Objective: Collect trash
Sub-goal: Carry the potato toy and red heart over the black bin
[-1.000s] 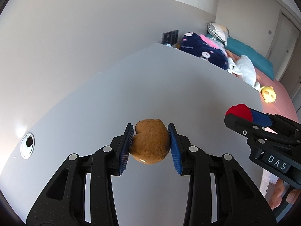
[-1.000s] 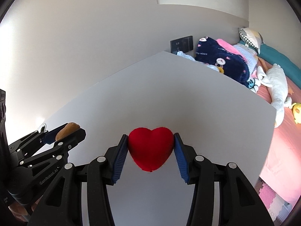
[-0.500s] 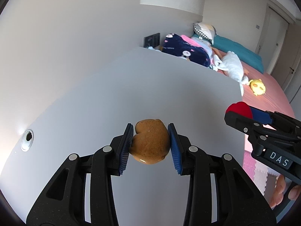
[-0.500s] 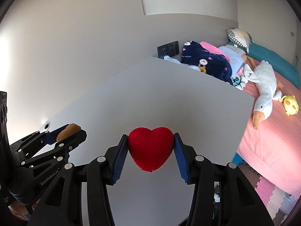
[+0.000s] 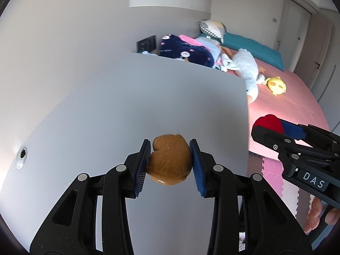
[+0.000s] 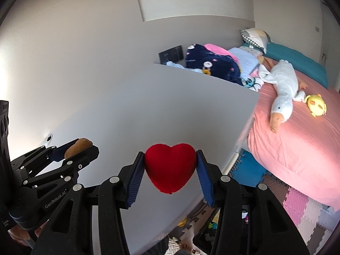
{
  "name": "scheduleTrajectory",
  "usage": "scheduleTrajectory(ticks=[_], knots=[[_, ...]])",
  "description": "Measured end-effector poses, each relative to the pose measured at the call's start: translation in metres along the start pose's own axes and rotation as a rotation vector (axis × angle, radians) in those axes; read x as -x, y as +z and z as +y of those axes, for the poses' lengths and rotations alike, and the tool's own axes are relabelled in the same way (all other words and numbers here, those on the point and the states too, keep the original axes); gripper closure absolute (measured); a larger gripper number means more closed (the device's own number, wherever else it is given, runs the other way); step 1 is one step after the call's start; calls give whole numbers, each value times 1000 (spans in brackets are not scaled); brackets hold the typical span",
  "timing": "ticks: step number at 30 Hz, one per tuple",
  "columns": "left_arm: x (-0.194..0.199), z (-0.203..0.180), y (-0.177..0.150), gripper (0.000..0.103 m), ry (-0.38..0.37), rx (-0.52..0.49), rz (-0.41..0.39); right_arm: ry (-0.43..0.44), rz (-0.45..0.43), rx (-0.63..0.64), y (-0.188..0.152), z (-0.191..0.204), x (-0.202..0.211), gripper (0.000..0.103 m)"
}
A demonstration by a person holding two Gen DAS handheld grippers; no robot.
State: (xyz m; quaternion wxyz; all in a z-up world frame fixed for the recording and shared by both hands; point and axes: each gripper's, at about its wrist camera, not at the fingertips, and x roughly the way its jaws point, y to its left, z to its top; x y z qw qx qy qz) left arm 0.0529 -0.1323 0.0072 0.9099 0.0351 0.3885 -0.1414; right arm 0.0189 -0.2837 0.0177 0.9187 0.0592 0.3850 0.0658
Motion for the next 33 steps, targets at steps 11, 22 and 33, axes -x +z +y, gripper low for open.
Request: scheduleTrajectory(ticks=[11,22,33], knots=[[-4,-57,-2,66,-69,-78,7,-65,-19,-52,-21,-47,34,53],[-3,-105,-8,66,-139,-153,11,-118,-44,-118,-43,-89,64,53],[-4,-151,-7,66,-206,-234,9,-184,-59,-194,-61,-134,86,53]])
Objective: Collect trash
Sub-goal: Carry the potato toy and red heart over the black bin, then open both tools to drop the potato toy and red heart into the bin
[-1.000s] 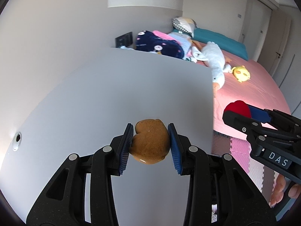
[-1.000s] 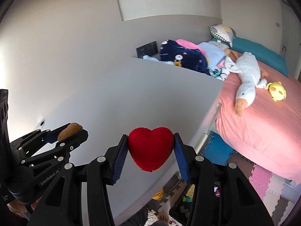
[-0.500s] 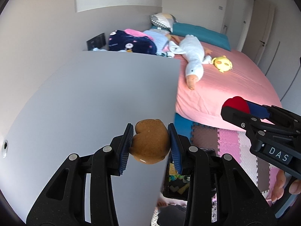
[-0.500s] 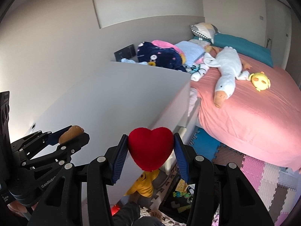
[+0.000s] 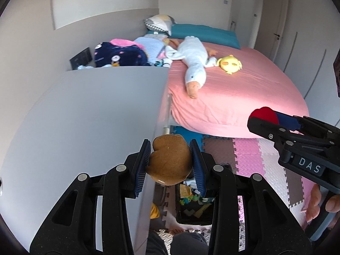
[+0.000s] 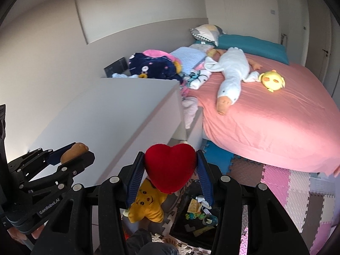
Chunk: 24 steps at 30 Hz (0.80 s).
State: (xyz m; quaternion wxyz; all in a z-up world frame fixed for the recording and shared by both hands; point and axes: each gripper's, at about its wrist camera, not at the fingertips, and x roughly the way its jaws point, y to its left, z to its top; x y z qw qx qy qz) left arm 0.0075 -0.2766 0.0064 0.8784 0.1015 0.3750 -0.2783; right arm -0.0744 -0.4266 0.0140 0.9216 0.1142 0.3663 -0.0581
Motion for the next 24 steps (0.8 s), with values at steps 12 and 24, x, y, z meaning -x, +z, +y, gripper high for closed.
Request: scheduleTrajectory(ticks=[12,24], knots=[[-24,-46,5,65,-73,-82,32,-62,-1,-80,-10,-52,7,53],[-46,-80,4,16,-155,-154,91,-153,0,-158,-14,-98,8,41]])
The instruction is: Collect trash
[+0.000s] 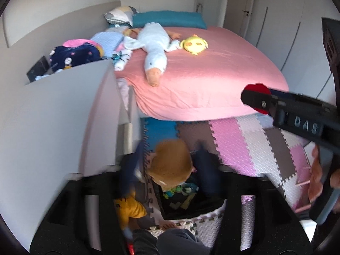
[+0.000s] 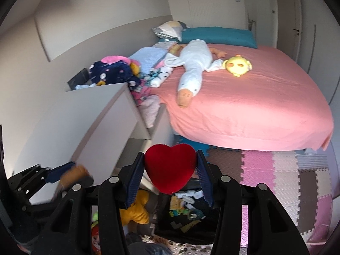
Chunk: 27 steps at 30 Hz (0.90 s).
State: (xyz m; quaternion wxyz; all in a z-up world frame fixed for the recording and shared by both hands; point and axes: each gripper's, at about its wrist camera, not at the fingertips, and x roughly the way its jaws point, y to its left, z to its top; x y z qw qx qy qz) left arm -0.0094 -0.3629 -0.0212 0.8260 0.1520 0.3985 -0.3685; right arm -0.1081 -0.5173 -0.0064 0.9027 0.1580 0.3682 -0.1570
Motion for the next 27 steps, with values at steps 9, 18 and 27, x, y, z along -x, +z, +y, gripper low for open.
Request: scheduleTrajectory(ticks=[9,18,27], knots=[[-3,-3,-1,6,3,23,-12,-53,-26,-22,4,-15,2,22],[3,-5,-6,6,27,3,-31,-35,-14,-20,2,-13,0,22],[6,-3,-8,6,41,5,-39,-27,-8,-12,-1,-7,0,22]])
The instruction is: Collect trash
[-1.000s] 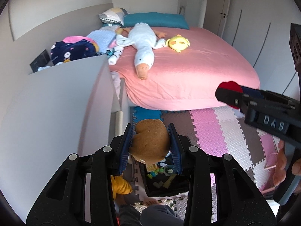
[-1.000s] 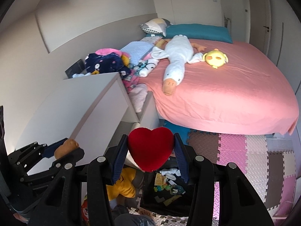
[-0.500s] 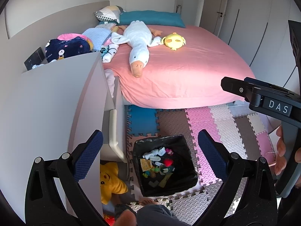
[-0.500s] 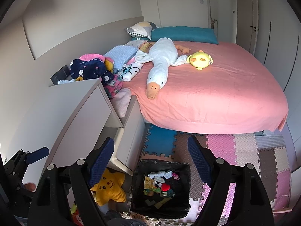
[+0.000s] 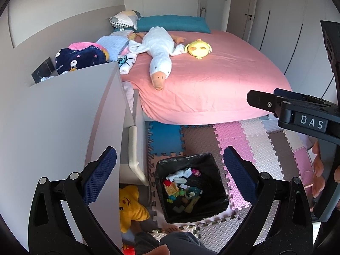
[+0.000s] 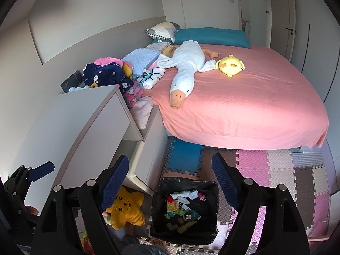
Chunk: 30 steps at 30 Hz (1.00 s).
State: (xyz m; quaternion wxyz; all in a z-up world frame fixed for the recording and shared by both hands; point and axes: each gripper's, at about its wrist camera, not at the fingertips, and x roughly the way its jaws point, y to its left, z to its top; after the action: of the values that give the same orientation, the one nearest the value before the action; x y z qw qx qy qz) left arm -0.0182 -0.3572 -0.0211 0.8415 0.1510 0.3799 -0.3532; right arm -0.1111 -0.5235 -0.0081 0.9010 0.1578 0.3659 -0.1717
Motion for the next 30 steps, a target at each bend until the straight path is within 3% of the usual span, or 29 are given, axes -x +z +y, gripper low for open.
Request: scheduleTrajectory(ticks=[30], knots=[[7,-4,-5,6,30,-13,-15,7,-5,5,1,5,5,22]])
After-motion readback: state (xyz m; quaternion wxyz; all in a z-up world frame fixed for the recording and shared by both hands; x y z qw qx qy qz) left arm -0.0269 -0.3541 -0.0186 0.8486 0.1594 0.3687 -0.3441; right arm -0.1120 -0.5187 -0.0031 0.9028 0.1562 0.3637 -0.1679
